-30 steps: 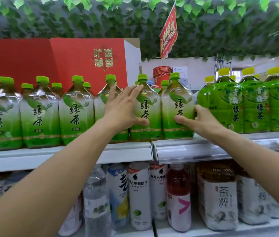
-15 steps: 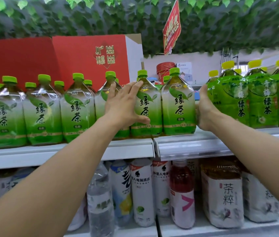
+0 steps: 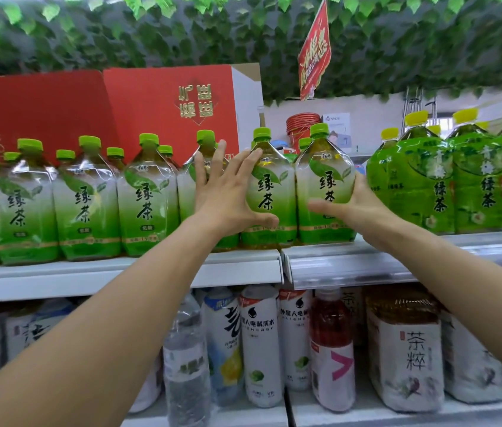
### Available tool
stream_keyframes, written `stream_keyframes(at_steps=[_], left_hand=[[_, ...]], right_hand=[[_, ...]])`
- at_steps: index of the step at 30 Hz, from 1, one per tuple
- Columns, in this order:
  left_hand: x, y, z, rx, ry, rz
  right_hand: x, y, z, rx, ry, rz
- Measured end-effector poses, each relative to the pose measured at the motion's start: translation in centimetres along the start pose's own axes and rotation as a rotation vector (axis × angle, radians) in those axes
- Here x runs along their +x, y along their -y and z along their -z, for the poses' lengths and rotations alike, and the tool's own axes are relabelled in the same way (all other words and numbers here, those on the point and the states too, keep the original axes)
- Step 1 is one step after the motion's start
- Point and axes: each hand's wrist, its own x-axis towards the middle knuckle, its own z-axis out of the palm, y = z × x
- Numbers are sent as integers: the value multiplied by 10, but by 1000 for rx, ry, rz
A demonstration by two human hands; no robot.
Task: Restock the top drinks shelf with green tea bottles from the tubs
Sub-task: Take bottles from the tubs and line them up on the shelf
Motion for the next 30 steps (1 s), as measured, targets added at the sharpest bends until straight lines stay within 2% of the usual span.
stream_keyframes(at_steps=[4,18,21,23,25,27,30], left_hand=[[-2,-1,-3,12,0,2],[-2,-3,-3,39,-2,5],[-5,0,1,49,31,-21],[-12,7,2,56,48,-69],[-31,21,1,78,36,-92],[-55,44,-6,89,-10,-47],[-84,81,-11,46,-60,59]], right_hand=[[0,-5,0,-127,-23,49],[-2,-2,-1,-211,-50,-21],[-3,1,-2,-229,-45,-47],[-7,2,-7,-302,-107,-33],[-16,4,-20,-472,-218,78],[-29,7,-40,-656,-330,346],[-38,18,-71,-836,-262,616]])
